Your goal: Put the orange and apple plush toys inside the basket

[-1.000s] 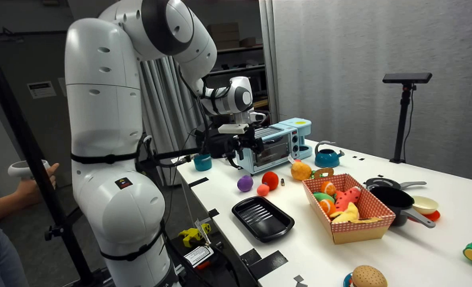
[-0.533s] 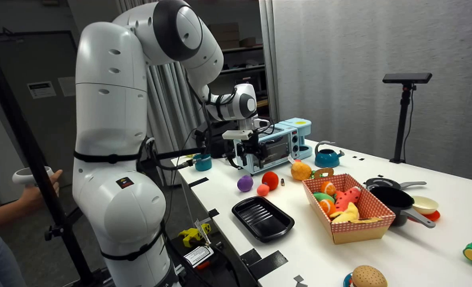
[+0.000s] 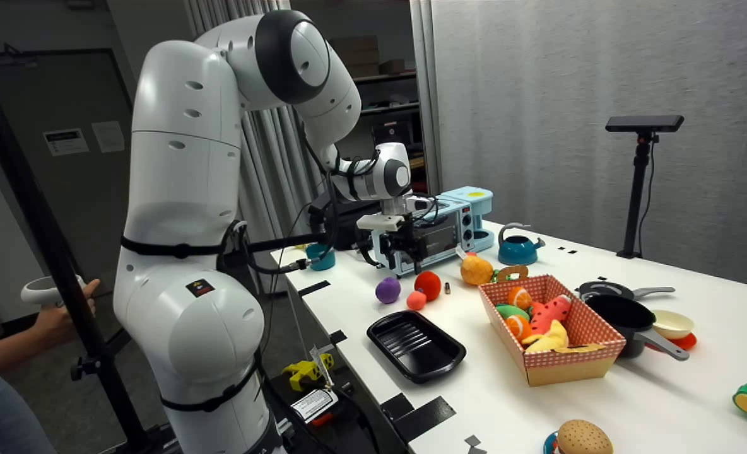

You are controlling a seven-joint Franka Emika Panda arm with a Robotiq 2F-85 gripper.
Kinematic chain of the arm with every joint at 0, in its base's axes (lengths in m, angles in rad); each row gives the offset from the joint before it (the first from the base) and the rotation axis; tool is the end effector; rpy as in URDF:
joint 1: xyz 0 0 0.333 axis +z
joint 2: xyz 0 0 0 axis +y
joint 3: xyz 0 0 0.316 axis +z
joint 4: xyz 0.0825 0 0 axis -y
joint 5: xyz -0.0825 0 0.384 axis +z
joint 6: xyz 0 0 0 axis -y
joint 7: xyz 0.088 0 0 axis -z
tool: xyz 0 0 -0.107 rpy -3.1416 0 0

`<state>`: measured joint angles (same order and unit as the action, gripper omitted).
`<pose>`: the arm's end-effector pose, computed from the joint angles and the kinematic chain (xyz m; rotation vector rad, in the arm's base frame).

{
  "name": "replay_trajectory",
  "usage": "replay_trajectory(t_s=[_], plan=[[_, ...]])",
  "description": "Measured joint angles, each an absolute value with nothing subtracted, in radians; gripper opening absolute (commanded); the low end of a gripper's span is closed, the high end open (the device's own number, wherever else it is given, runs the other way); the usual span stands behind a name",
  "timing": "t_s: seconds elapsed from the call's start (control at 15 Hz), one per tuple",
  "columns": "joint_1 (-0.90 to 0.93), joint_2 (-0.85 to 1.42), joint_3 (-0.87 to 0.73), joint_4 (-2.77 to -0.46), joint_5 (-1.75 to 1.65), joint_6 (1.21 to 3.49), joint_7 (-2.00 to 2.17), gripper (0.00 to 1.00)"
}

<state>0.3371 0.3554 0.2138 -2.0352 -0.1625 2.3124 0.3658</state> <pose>0.5055 0.3036 0.2671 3.0422 0.4421 -0.0634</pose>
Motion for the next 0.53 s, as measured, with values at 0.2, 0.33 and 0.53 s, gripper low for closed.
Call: replay_trajectory(t_s=[0.2,0.33,0.53], plan=[[0.348,0.373,0.204,-2.035,-0.165,2.336,0.380,1.00],[0.359,0.386,0.194,-2.035,-0.171,2.349,0.394,1.00],[0.374,0.409,0.180,-2.035,-0.184,2.378,0.413,1.00]])
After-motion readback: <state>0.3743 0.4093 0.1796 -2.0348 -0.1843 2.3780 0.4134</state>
